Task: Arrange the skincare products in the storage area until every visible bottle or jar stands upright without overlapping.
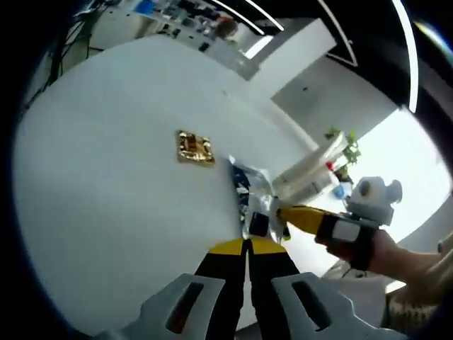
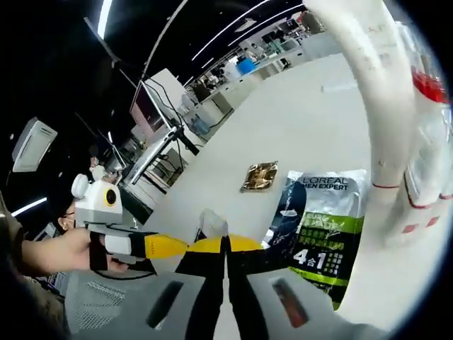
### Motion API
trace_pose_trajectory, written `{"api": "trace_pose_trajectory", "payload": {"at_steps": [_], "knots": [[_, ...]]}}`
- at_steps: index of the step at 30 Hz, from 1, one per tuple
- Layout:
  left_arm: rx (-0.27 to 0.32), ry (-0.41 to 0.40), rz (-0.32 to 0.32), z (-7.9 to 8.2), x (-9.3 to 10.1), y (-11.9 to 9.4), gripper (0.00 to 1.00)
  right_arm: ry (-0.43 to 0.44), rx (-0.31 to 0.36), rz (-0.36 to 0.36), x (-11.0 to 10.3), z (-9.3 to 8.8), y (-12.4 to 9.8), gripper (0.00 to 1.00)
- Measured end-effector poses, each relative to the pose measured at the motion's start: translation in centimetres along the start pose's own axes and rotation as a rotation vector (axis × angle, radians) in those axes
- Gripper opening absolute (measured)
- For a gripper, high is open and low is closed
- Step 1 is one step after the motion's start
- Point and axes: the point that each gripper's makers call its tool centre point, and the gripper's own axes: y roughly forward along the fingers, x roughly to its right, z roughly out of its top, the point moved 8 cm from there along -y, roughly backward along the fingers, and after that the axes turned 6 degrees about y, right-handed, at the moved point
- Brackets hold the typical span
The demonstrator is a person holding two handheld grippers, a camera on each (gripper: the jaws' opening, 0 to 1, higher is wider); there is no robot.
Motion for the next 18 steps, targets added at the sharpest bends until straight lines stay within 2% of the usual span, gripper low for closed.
{"api": "trace_pose_trajectory", "payload": {"at_steps": [5, 8, 12, 14, 18], "knots": [[0.000, -0.031, 0.043, -0.2, -1.1, 0.1, 0.00, -0.076, -0.024, -0.040, -0.3, 0.2, 1.9, 0.01], [-0.011, -0.043, 0.068, -0.2, -1.6, 0.5, 0.00, -0.169, -0.059, -0.091, -0.1, 0.0, 2.9, 0.01], [-0.034, -0.022, 0.097, -0.1, -2.1, 1.2, 0.00, -0.257, -0.086, -0.132, 0.2, -0.3, 3.9, 0.01], [-0.046, -0.005, 0.112, -0.1, -2.3, 1.4, 0.00, -0.264, -0.092, -0.137, 0.3, -0.5, 4.2, 0.01], [-0.063, 0.016, 0.130, -0.2, -2.5, 1.8, 0.00, -0.366, -0.119, -0.169, 0.7, -0.8, 4.8, 0.01]]}}
